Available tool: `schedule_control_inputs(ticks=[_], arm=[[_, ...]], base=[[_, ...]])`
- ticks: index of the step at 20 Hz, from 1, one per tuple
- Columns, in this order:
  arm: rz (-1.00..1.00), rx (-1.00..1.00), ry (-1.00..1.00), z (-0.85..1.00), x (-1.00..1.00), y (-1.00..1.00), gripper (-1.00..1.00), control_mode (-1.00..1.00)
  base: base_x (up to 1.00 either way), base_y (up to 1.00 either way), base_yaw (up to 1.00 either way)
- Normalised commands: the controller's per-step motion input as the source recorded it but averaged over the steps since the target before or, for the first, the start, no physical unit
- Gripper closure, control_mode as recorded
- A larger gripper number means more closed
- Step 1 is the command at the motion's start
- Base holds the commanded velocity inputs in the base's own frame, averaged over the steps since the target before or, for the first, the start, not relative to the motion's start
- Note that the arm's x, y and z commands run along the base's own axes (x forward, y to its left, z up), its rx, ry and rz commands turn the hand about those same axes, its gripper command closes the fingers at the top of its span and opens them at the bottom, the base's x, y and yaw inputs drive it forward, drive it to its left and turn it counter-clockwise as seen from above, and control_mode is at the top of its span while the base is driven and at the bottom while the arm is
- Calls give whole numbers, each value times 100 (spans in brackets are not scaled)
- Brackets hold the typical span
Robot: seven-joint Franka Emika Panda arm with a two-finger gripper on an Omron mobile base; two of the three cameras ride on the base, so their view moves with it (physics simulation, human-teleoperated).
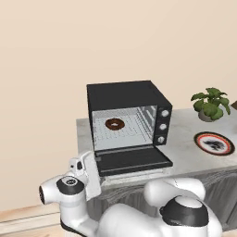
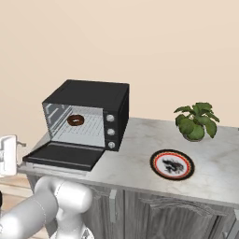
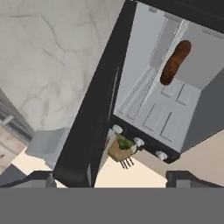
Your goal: Pick up the bagel from the plate, place it on the toaster oven rack, close the door, and set the timer.
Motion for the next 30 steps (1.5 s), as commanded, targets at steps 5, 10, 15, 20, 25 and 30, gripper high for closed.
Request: schedule_control_inputs(ticks=[5,10,15,20,25,30], arm=[[0,0,0,52,32,0,-100,-100],[0,-2,1,10,70,-9,-100,-100],[4,-3,1,0,93,-11,-100,-100],[8,0,0,2,89,0,-100,-100],[14,0,0,0,86,0,-100,-100],[26,-7,0,-4,62,0,-100,-100]], base=[[0,0,0],[0,0,0],[0,0,0],[0,0,0],[0,0,0],[0,0,0]])
